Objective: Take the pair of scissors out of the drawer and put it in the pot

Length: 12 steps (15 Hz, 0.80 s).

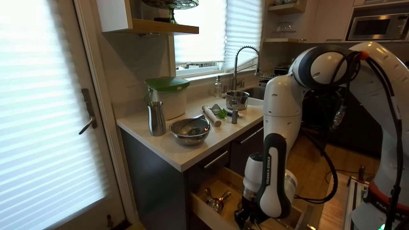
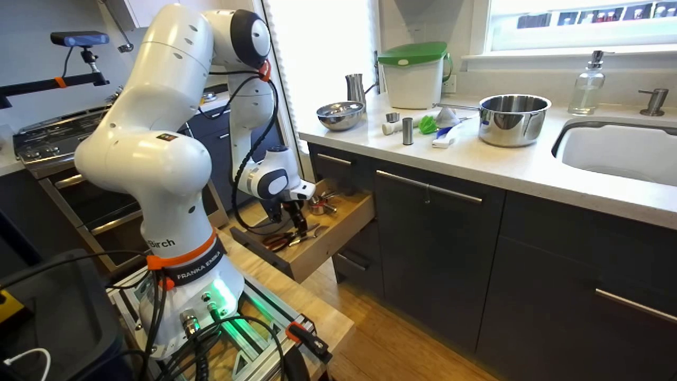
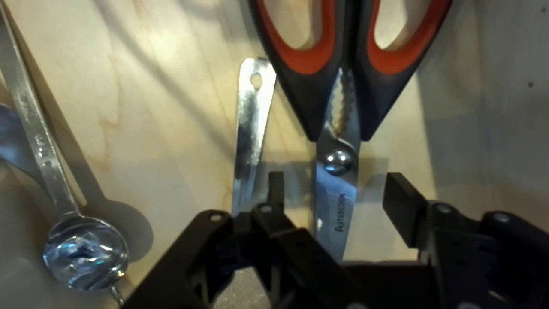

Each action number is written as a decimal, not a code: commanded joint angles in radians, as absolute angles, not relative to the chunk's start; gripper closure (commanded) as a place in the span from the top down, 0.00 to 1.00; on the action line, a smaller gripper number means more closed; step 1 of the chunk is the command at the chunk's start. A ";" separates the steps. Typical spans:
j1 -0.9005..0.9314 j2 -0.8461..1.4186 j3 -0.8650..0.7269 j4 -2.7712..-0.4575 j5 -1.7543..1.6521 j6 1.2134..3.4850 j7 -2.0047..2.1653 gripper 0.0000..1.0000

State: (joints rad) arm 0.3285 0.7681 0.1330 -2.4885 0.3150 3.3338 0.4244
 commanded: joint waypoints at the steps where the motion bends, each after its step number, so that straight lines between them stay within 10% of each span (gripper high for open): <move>1: 0.328 0.794 0.134 -2.454 0.319 3.310 0.397 0.63; 6: 0.313 0.818 0.151 -2.422 0.307 3.275 0.383 0.61; 12: 0.336 0.778 0.134 -2.435 0.315 3.235 0.379 0.11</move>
